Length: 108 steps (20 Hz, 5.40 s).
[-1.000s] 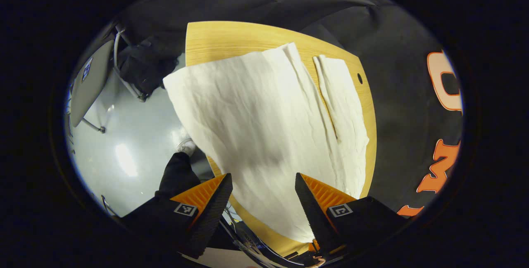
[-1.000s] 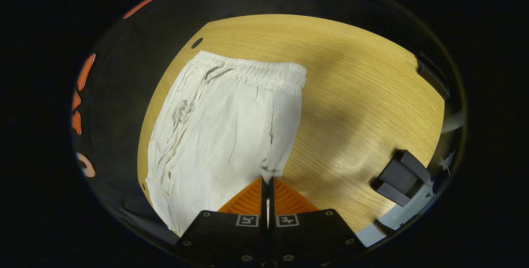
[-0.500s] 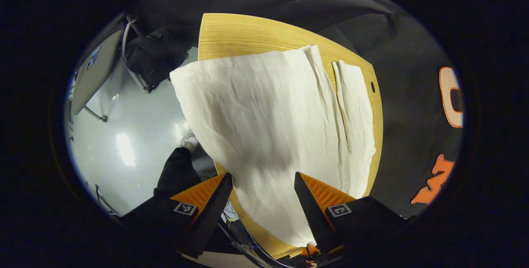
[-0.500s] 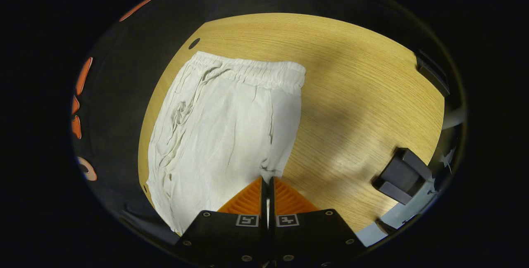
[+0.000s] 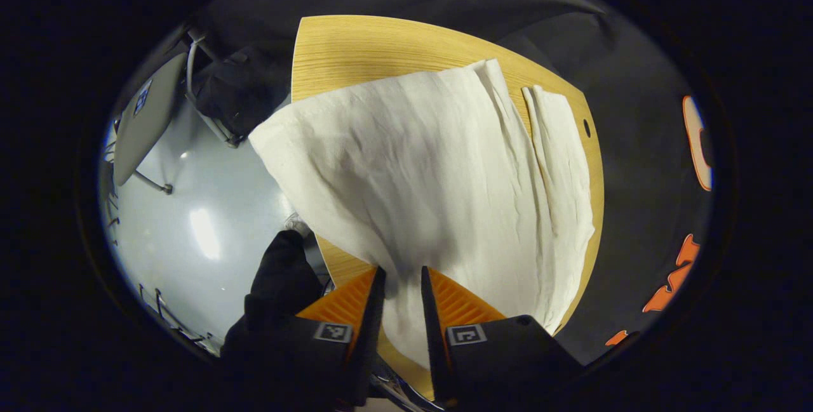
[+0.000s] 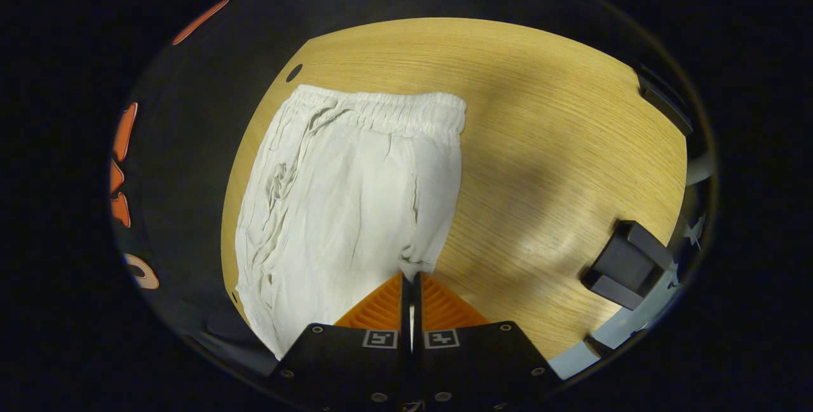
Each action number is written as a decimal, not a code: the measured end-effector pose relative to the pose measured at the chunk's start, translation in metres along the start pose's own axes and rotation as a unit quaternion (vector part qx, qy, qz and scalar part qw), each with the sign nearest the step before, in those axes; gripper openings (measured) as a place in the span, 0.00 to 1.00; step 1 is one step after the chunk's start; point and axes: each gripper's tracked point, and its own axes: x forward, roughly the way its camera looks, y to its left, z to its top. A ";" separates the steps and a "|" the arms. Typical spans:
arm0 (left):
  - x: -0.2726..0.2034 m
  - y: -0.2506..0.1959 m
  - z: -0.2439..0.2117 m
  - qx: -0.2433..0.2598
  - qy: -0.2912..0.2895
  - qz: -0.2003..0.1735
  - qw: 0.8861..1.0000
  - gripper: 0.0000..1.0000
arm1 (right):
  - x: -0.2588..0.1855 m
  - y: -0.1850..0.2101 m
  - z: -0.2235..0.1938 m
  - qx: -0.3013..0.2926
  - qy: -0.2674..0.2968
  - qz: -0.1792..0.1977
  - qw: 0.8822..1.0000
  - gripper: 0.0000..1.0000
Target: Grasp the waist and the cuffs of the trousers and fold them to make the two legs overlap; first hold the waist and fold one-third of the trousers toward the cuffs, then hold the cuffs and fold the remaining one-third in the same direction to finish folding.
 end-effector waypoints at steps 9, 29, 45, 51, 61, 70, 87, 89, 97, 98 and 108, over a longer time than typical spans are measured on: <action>-0.011 -0.027 0.013 0.027 -0.012 -0.026 0.999 0.04 | -0.001 0.002 -0.001 -0.041 0.006 -0.010 0.999 0.01; -0.060 -0.229 0.080 0.169 -0.033 -0.142 0.975 0.04 | -0.064 0.144 0.041 -0.037 -0.016 0.121 0.992 0.00; 0.007 -0.381 0.134 0.273 0.003 -0.150 0.950 0.04 | 0.009 0.260 0.113 -0.089 -0.030 0.101 0.990 0.00; 0.047 -0.422 0.154 0.289 0.015 -0.132 0.948 0.04 | 0.040 0.274 0.134 -0.089 -0.034 0.092 0.991 0.00; 0.044 -0.420 0.156 0.323 0.011 -0.117 0.939 0.36 | 0.026 0.277 0.132 -0.099 -0.046 0.092 0.990 0.52; 0.004 -0.372 0.158 0.359 -0.014 -0.115 0.926 1.00 | -0.003 0.255 0.084 -0.117 -0.050 0.102 0.987 0.99; -0.124 -0.369 0.090 0.461 -0.055 -0.230 0.855 1.00 | -0.086 0.118 0.079 -0.001 -0.126 0.105 0.986 0.98; -0.125 -0.369 0.086 0.452 -0.063 -0.229 0.860 1.00 | -0.075 0.108 0.098 0.011 -0.119 0.098 0.988 0.98; -0.127 -0.371 0.062 0.408 -0.084 -0.211 0.884 1.00 | -0.011 0.110 0.166 0.017 -0.081 0.067 0.994 0.99; -0.125 -0.370 0.060 0.404 -0.087 -0.208 0.887 1.00 | -0.002 0.111 0.168 0.019 -0.071 0.060 0.996 0.99; -0.118 -0.368 0.050 0.374 -0.088 -0.190 0.903 1.00 | 0.047 0.110 0.189 0.032 -0.035 0.022 0.999 0.95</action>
